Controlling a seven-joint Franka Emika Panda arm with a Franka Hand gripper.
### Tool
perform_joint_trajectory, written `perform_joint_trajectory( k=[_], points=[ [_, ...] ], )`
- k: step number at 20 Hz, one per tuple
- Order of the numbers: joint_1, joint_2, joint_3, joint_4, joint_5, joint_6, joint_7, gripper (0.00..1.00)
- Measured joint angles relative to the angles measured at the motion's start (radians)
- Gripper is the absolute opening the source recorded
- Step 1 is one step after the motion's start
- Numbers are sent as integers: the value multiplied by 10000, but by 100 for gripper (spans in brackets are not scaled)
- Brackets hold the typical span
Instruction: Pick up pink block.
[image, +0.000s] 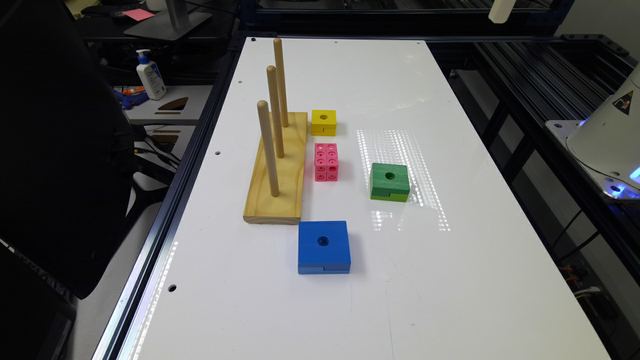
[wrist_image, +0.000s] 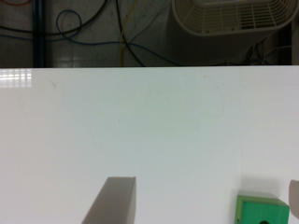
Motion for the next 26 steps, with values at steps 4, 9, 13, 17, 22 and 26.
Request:
perform_joint_trajectory(
  k=[4, 9, 13, 17, 22, 26],
  points=[
    [0, 113, 10, 10, 0, 149, 0, 100],
    [0, 199, 11, 37, 0, 283, 0, 100],
    [-2, 403, 11, 104, 0, 571, 0, 100],
    [-2, 1021, 12, 471, 0, 958, 0, 100],
    [-2, 2014, 23, 1200, 0, 1122, 0, 100],
    [-2, 2579, 36, 1659, 0, 1121, 0, 100]
  ],
)
